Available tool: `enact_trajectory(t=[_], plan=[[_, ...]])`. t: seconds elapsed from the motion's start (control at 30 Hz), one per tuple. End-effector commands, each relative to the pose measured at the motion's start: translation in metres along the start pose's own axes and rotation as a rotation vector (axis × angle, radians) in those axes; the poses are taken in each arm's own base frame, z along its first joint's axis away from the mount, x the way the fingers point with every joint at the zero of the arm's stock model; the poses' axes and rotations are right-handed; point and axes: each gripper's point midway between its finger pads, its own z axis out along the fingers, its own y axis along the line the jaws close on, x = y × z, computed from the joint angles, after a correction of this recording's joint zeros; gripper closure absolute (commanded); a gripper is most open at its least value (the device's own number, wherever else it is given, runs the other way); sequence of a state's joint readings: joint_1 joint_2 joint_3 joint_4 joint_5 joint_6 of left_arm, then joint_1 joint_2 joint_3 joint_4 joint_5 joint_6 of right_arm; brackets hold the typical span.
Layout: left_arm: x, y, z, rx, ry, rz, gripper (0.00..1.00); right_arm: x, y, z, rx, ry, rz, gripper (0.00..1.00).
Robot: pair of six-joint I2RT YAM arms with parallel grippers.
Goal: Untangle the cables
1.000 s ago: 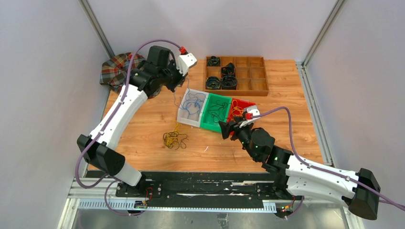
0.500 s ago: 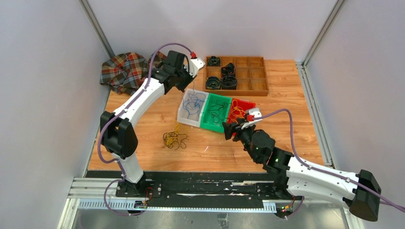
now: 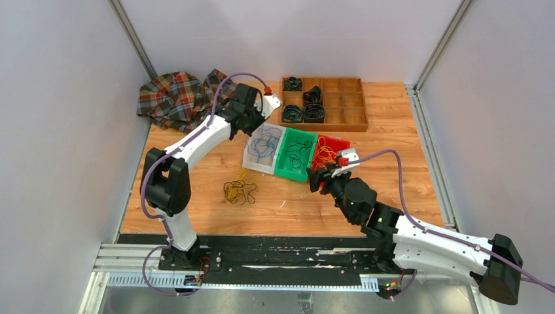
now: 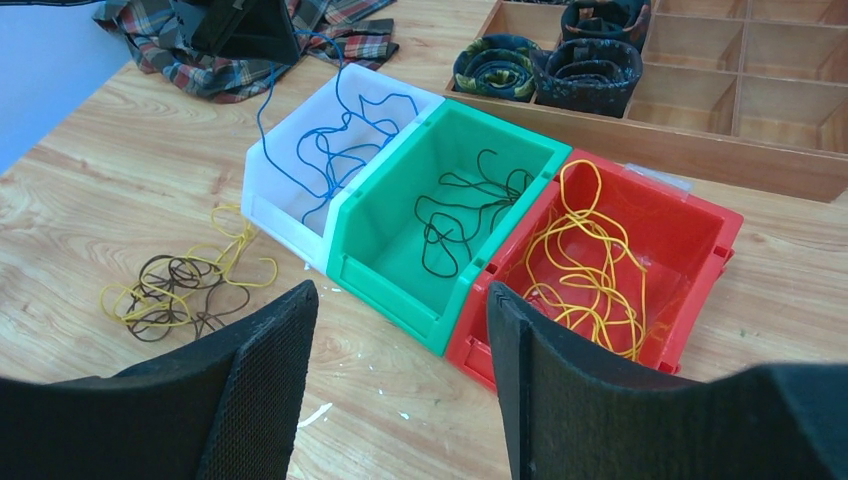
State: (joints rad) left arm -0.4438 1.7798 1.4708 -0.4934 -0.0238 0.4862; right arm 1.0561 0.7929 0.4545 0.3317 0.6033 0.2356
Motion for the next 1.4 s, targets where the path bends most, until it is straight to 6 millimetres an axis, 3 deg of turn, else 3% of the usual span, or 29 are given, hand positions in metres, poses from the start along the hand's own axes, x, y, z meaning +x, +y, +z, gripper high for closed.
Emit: enact_trajectory(t=[0.0, 0.1, 0.2, 0.47, 0.67, 0.7, 0.83, 0.97, 1.23, 1.37], plan=[[-0.021, -0.033, 0.011, 0.090, -0.072, -0.021, 0.99, -0.001, -0.010, 0.001, 0.046, 0.002, 0.004, 0.37], [-0.024, -0.055, 0.021, 0.137, -0.066, -0.020, 0.99, -0.003, -0.014, 0.000, 0.058, 0.002, 0.003, 0.38], [-0.019, -0.063, 0.035, 0.133, -0.045, -0.018, 0.99, -0.003, -0.018, -0.003, 0.068, 0.003, 0.003, 0.38], [0.007, -0.046, 0.075, -0.018, 0.029, 0.006, 0.99, -0.003, -0.026, -0.007, 0.086, 0.006, 0.014, 0.39], [0.012, -0.048, 0.081, -0.012, 0.044, 0.012, 0.99, -0.005, -0.025, -0.007, 0.081, 0.010, 0.010, 0.39], [0.010, -0.048, 0.078, -0.007, 0.042, 0.012, 0.96, -0.006, -0.024, -0.007, 0.079, 0.008, 0.011, 0.39], [-0.005, -0.046, 0.053, 0.062, 0.028, 0.010, 0.51, -0.010, -0.024, -0.008, 0.074, 0.002, 0.014, 0.39], [-0.017, -0.041, 0.020, 0.119, 0.010, -0.027, 0.24, -0.015, -0.022, -0.009, 0.065, -0.004, 0.013, 0.39], [-0.034, -0.037, -0.036, 0.186, -0.058, -0.024, 0.12, -0.023, -0.019, -0.011, 0.045, -0.009, 0.023, 0.40], [-0.023, -0.041, -0.072, 0.260, -0.042, -0.002, 0.09, -0.025, -0.019, -0.012, 0.045, -0.010, 0.014, 0.39]])
